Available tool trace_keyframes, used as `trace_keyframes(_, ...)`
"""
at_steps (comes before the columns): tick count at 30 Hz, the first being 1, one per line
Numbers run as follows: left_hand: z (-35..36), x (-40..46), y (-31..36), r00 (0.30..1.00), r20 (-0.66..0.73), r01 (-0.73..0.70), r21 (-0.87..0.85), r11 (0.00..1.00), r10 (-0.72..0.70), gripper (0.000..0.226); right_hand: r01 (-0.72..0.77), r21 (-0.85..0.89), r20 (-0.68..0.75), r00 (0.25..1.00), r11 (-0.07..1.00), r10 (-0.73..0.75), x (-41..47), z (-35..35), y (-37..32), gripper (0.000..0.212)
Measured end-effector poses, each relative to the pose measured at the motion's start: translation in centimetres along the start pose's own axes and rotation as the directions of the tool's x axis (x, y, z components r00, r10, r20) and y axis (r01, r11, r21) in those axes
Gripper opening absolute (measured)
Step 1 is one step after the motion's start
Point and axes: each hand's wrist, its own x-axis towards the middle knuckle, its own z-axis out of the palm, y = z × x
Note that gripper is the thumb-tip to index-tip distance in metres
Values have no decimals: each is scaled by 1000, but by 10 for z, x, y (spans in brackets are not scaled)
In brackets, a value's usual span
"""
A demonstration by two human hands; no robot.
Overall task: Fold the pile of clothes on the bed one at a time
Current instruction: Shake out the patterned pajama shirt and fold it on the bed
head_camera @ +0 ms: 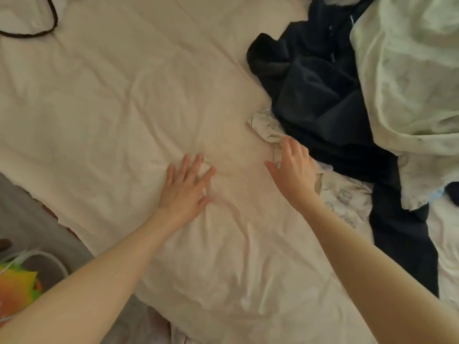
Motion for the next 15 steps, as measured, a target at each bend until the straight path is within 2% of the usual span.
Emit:
trace_keyframes(5, 9, 6, -6, 999, -33, -27, -43, 999, 25, 73, -95, -59, -55, 994, 994, 92, 14, 26, 14, 27)
trace_keyframes(8, 1, 5, -2, 998, 60, 17, -67, 998, -13, 71, -2, 197, -113, 993, 980, 24, -2, 27, 4, 21)
trace_keyframes(10, -12, 9, 7, 991, 111, 98, -215, 972, -75, 62, 36, 432, -137, 990, 901, 26, -27, 26, -10, 18)
trace_keyframes(12, -30, 14, 20, 981, 84, 195, -505, 841, -177, 49, -8, 598, -114, 989, 801, 95, -51, 22, -22, 17)
trace_keyframes(13, -40, 17, 27, 969, 71, 224, -658, 719, -237, 47, -10, 634, -114, 988, 774, 106, -60, 20, -26, 16)
trace_keyframes(15, -58, 21, 45, 949, 150, 263, -863, 431, -279, 56, 64, 650, -153, 987, 758, 49, -73, 14, -34, 12)
